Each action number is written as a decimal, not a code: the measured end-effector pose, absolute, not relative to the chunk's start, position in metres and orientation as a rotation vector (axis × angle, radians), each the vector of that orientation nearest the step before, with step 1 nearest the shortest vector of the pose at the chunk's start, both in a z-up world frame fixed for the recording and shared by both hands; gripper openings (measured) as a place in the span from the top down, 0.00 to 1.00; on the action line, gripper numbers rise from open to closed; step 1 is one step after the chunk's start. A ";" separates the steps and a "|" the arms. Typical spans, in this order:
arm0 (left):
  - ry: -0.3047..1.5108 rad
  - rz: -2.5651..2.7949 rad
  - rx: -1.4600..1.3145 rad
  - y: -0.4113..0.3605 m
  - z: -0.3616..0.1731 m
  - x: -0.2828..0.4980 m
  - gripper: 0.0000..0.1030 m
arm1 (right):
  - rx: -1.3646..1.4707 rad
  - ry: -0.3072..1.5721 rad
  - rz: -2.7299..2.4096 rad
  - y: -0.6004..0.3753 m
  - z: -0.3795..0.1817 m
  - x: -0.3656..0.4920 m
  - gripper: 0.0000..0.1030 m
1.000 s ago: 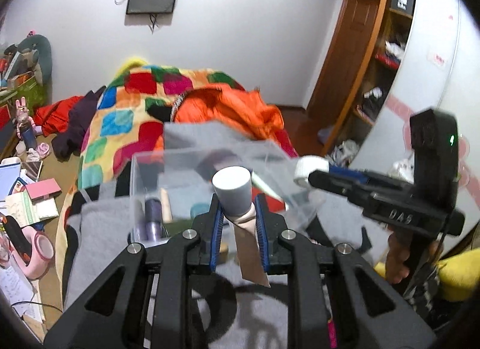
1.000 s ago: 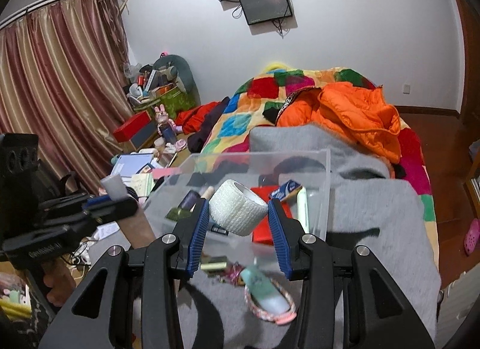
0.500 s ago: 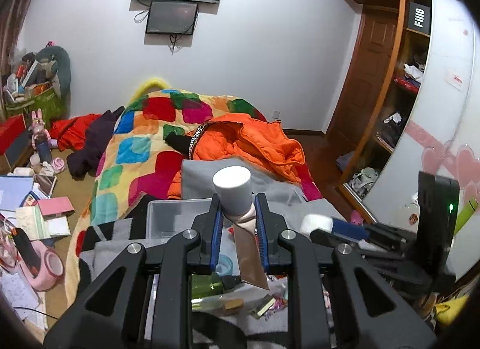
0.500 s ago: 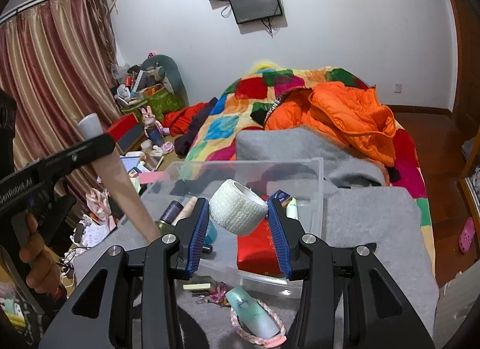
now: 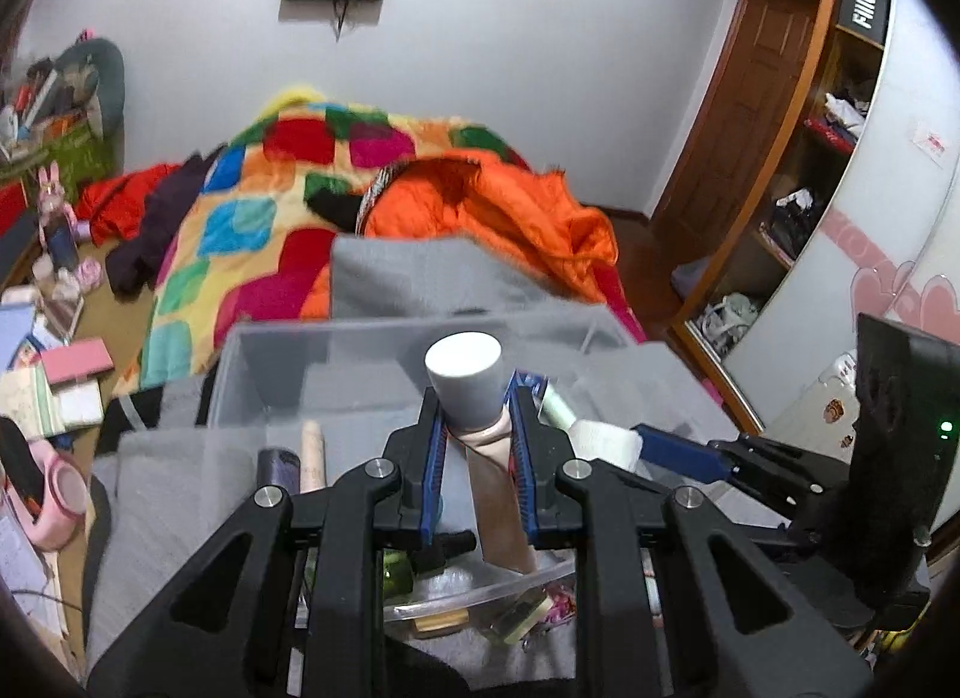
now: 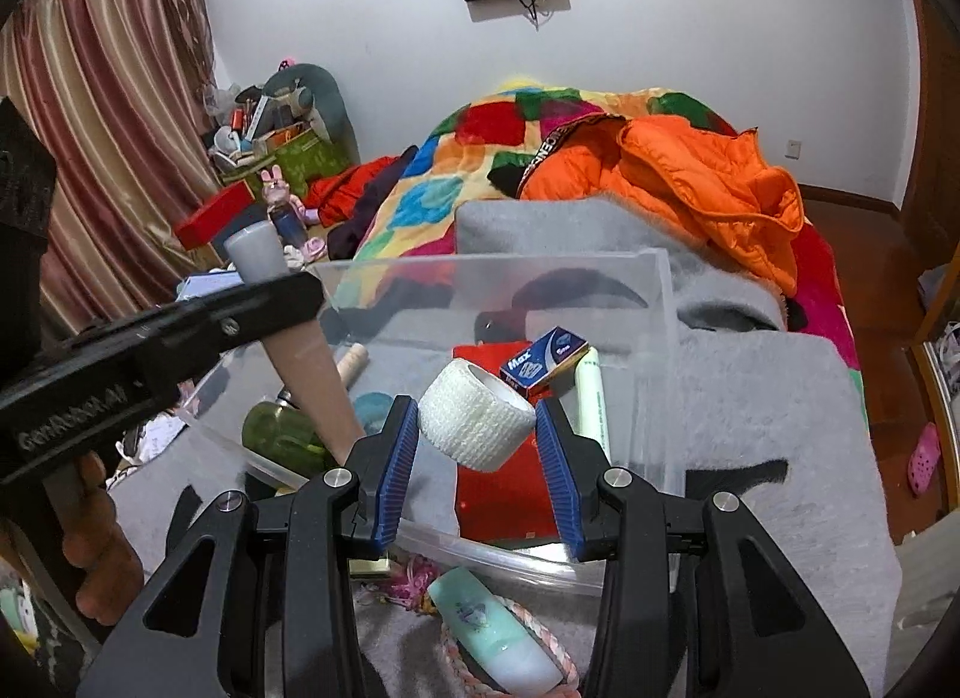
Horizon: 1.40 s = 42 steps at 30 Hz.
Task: Organize objects
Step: 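Carry the beige tube with the left tool while the right tool carries the bandage roll over the box, then open the left tool to drop the beige tube while the right tool releases the bandage roll inside, then move the left tool to the yellow block while the right tool moves to the mint tube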
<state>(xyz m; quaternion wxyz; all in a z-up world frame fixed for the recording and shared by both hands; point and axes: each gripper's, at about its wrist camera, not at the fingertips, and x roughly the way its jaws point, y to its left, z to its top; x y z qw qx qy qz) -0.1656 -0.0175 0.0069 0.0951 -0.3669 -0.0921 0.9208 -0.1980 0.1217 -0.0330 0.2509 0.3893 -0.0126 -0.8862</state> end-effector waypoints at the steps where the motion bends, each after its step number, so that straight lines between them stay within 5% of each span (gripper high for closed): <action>1: -0.295 2.717 -1.112 -0.020 0.003 -0.168 0.80 | 1.061 -0.029 -2.411 0.120 -0.034 -0.198 0.63; 8: -0.306 2.751 -1.189 -0.034 -0.007 -0.169 0.78 | 1.068 0.003 -2.425 0.116 -0.034 -0.197 0.61; 12: -0.288 2.789 -1.198 -0.040 -0.010 -0.162 0.55 | 1.060 0.019 -2.439 0.116 -0.033 -0.195 0.55; 27: -0.164 2.903 -1.108 -0.040 0.006 -0.112 0.30 | 0.937 0.034 -2.510 0.143 -0.002 -0.156 0.44; 42: -0.147 2.916 -1.228 -0.021 -0.032 -0.087 0.29 | 1.058 0.038 -2.432 0.161 -0.036 -0.127 0.45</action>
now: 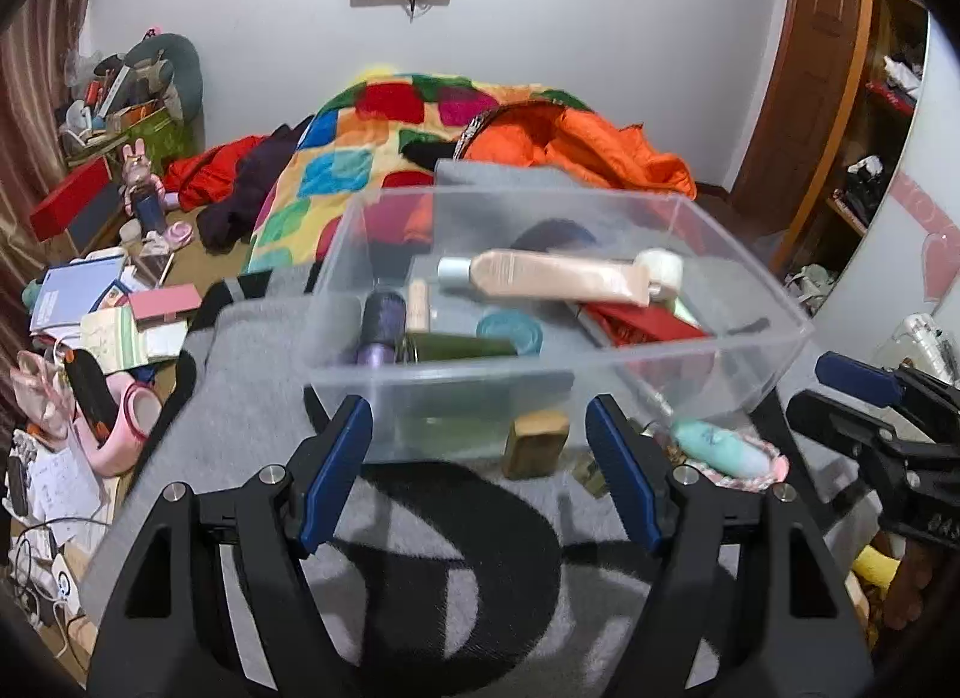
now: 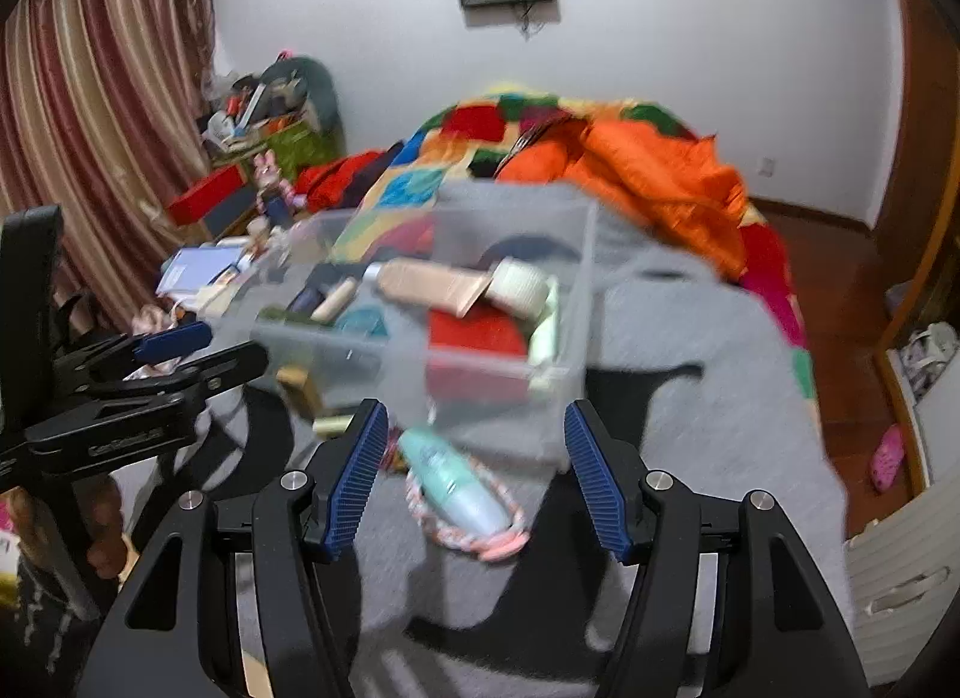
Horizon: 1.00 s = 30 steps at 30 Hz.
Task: Organize objects
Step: 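Move the left tool to the yellow block while the right tool moves to the mint tube, then grasp the yellow block with the left tool while the right tool grasps the mint tube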
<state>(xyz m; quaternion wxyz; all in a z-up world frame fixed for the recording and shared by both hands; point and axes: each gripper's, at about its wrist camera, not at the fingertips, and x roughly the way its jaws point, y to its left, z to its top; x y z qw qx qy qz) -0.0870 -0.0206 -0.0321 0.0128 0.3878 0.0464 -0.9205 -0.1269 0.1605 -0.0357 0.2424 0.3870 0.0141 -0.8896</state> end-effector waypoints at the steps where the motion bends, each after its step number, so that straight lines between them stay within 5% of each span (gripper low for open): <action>1: 0.137 -2.862 1.223 -0.018 -0.036 -0.087 0.29 | 1.065 0.041 -2.416 0.158 -0.039 -0.127 0.50; 6: 0.088 -2.851 1.259 -0.007 -0.047 -0.091 0.32 | 1.104 0.091 -2.367 0.146 -0.053 -0.131 0.60; 17: 0.147 -2.801 1.314 -0.005 -0.062 -0.101 0.47 | 1.184 0.182 -2.304 0.128 -0.079 -0.145 0.61; 20: 0.161 -2.789 1.334 -0.003 -0.067 -0.102 0.59 | 1.181 0.194 -2.300 0.123 -0.082 -0.147 0.67; 22: 0.198 -2.807 1.368 -0.003 -0.070 -0.103 0.77 | 1.172 0.189 -2.292 0.122 -0.081 -0.147 0.71; 30: 0.211 -2.830 1.347 -0.004 -0.068 -0.092 0.78 | 1.156 0.118 -2.283 0.129 -0.075 -0.144 0.78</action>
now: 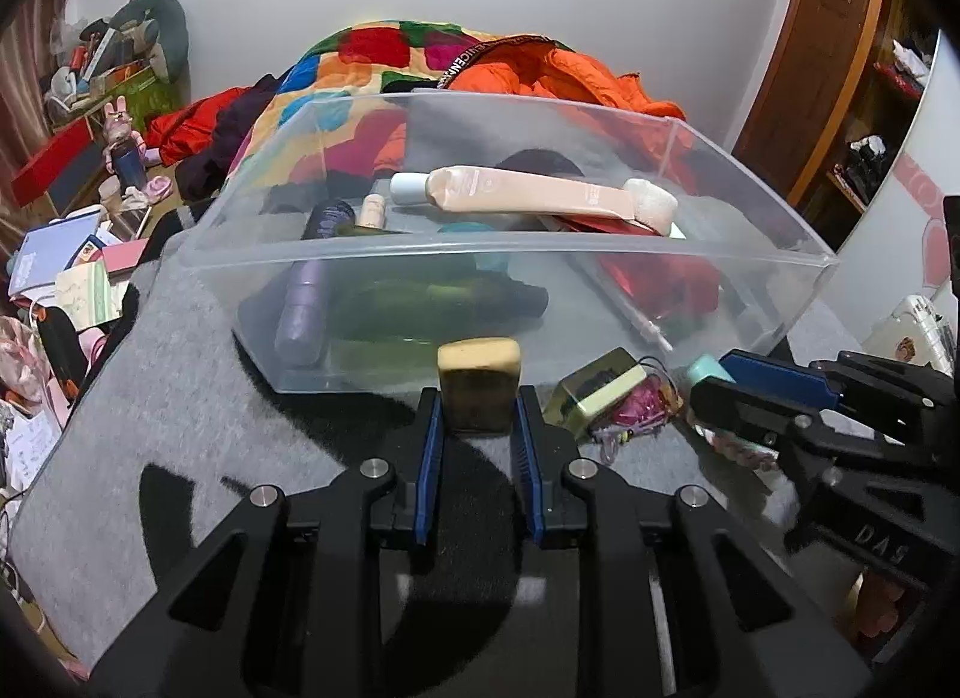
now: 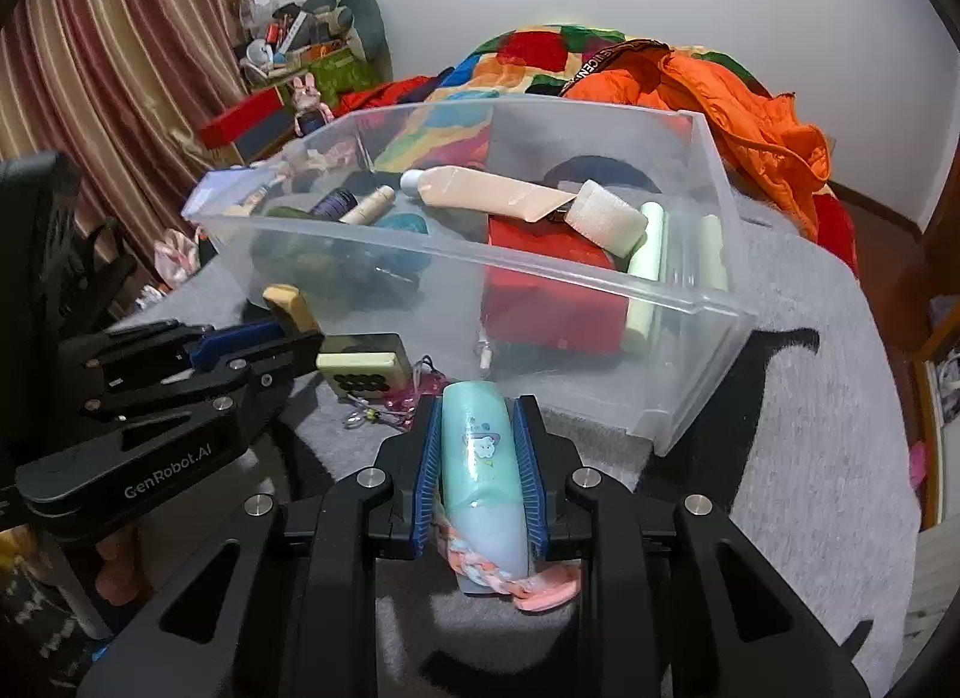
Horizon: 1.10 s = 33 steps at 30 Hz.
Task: Organize objects
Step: 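Grasp the yellow block with the left tool while the right tool grasps the mint tube, then carry the yellow block with the left tool while the right tool carries the mint tube over the box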
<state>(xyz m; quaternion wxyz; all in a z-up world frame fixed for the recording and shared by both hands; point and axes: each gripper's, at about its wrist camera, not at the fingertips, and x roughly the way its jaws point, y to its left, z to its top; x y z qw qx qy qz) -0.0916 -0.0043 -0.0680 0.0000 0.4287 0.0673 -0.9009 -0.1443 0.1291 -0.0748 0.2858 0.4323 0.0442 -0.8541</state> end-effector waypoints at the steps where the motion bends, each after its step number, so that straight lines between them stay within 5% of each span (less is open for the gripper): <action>1: 0.220 -2.833 1.340 -0.006 -0.066 -0.089 0.78 | 1.148 0.106 -2.287 0.131 -0.073 -0.143 0.79; 33: 0.254 -2.949 1.021 -0.028 0.017 -0.074 0.78 | 0.836 -0.117 -2.476 0.160 0.021 -0.156 0.79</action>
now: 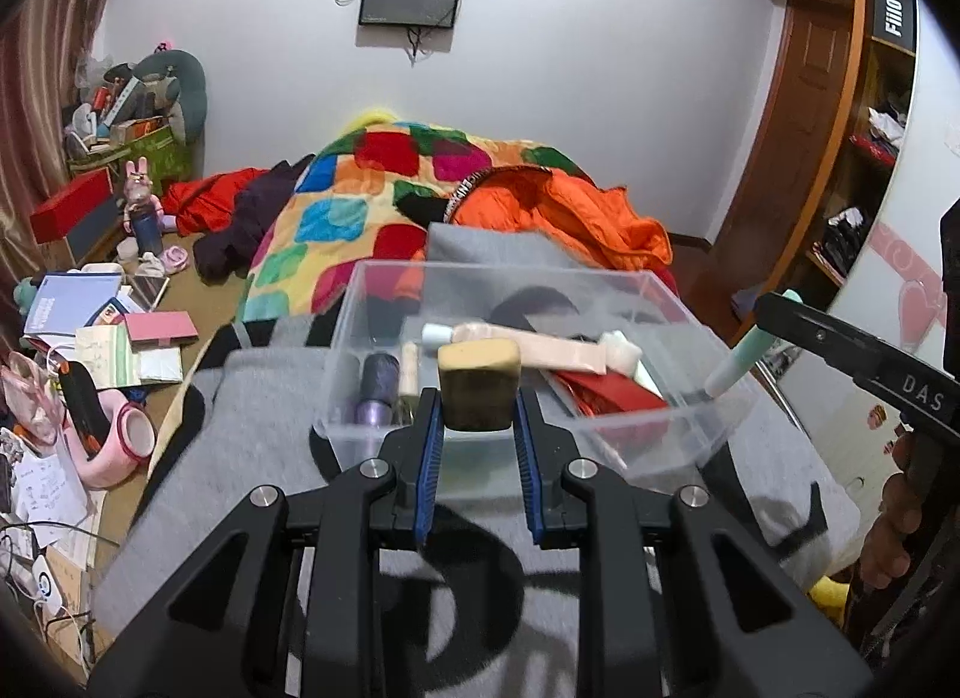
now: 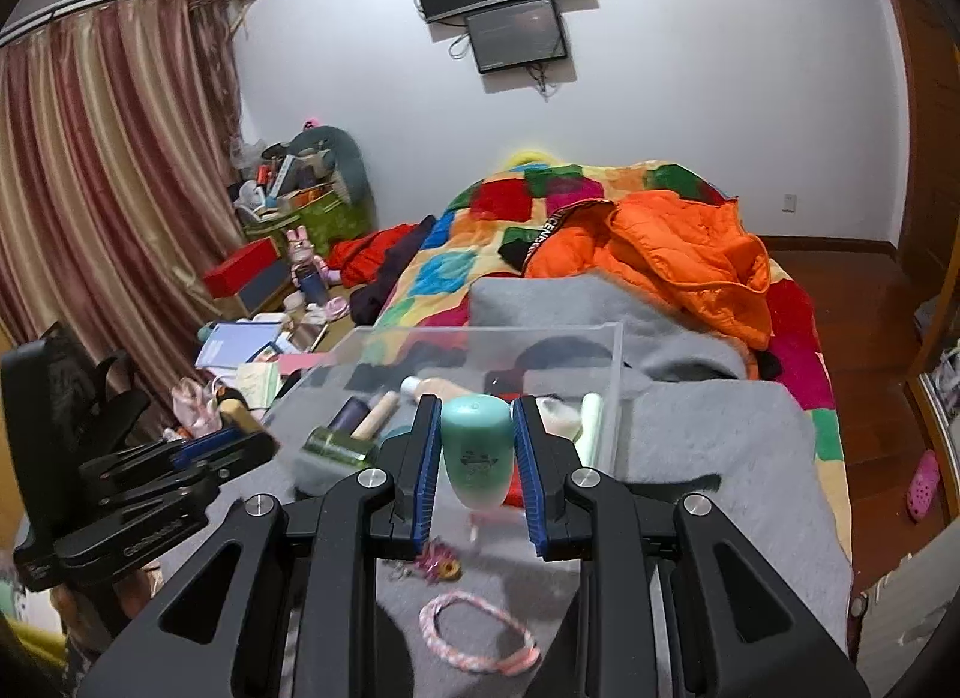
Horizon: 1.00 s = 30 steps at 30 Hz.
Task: Organize objects
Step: 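Carry the yellow block with the left tool while the right tool carries the mint tube over the box, then open the left tool to drop the block while the right tool releases the mint tube inside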
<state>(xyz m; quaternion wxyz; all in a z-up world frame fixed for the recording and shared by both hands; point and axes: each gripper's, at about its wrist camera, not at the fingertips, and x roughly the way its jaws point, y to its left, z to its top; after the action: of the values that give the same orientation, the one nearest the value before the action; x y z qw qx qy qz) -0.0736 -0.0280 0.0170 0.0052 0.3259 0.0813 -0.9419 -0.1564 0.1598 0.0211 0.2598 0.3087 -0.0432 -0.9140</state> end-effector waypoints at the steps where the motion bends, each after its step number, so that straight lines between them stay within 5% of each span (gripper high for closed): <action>1: 0.251 -2.945 1.014 -0.030 0.017 -0.075 0.78 | 0.836 -0.118 -2.482 0.159 0.021 -0.159 0.79; 30: 0.185 -2.870 1.153 -0.034 -0.020 -0.123 0.74 | 1.055 -0.129 -2.345 0.119 -0.035 -0.199 0.78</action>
<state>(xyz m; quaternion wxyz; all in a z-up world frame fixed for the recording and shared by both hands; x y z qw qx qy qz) -0.1233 -0.0341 -0.0202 0.0216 0.3721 0.0596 -0.9260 -0.1986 0.1190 -0.0354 0.2799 0.3935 -0.0482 -0.8744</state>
